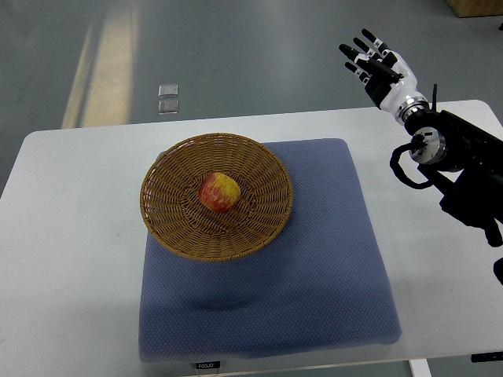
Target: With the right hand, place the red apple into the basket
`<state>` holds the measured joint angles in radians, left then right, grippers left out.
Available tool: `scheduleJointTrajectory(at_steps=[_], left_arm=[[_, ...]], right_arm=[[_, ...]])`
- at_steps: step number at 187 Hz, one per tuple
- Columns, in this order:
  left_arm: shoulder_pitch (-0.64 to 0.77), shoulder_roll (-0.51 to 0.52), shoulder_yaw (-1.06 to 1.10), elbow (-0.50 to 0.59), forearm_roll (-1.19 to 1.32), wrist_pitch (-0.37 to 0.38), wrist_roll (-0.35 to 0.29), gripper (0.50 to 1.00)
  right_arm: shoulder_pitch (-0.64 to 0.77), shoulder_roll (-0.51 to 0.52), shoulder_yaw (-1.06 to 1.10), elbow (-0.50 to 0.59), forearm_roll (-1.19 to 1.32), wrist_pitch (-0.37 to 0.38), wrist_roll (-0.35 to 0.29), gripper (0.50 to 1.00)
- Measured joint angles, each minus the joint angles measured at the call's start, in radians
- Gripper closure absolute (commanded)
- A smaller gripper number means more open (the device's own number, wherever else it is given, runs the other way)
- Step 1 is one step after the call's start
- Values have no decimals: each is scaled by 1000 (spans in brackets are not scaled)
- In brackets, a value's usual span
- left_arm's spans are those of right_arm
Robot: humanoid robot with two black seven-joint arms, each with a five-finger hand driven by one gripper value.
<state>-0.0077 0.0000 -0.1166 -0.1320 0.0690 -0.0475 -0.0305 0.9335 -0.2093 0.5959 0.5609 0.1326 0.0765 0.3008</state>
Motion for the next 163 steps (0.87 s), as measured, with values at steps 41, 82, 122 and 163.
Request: scheduleJointTrajectory(at_steps=[41, 82, 122, 163], left_arm=[[0, 0, 0, 0, 0, 0, 0, 500], [0, 0, 0, 0, 0, 0, 0, 500], [0, 0, 0, 0, 0, 0, 0, 500], [0, 0, 0, 0, 0, 0, 0, 500]], right_arm=[[-30, 8, 5, -5, 170, 112, -28, 579], [-47, 41, 6, -6, 218, 136, -24, 576], [-62, 66, 6, -33, 204, 135, 2, 576], [-71, 68, 4, -43, 203, 135, 19, 576]])
